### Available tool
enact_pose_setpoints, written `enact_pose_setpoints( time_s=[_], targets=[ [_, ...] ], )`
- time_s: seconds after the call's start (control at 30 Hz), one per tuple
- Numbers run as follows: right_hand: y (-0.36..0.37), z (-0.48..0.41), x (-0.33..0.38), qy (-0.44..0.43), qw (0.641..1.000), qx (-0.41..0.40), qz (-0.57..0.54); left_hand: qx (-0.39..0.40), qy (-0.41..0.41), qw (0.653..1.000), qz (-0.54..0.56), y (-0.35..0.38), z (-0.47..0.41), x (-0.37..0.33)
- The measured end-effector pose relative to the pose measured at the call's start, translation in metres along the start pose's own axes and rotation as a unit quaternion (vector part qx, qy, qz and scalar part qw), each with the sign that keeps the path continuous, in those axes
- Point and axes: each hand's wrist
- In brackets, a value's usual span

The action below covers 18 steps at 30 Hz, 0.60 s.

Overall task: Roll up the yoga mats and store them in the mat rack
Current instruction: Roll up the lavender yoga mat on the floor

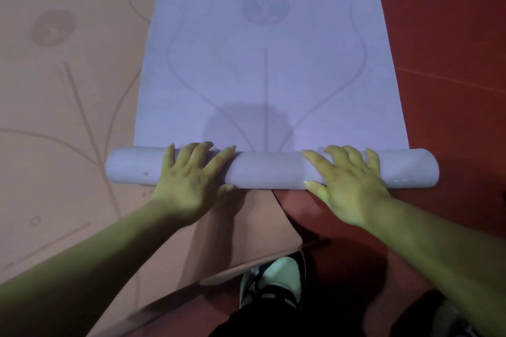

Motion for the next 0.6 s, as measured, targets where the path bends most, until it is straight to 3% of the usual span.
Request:
enact_pose_setpoints(
  time_s=[0.1,0.23,0.4,0.6],
  targets=[
    [-0.003,-0.004,-0.002,-0.010,1.000,0.004,0.002,-0.025,0.000,1.000,-0.003,0.001,0.005,-0.008],
    [-0.006,-0.007,-0.006,-0.019,1.000,0.003,-0.008,0.013,-0.008,1.000,-0.002,-0.003,-0.006,-0.002],
    [-0.001,0.001,-0.001,-0.031,0.997,-0.072,0.005,0.033,0.005,0.999,0.003,-0.006,-0.016,0.007],
    [-0.006,-0.009,-0.003,-0.021,0.999,-0.041,0.002,0.030,0.009,0.999,-0.008,-0.009,-0.020,0.008]
  ],
)
Point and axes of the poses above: each hand's wrist, its own z-axis away from the middle knuckle, its own y-axis out of the palm, x = y × z, and after that the axes turned 1 degree about x, right-handed
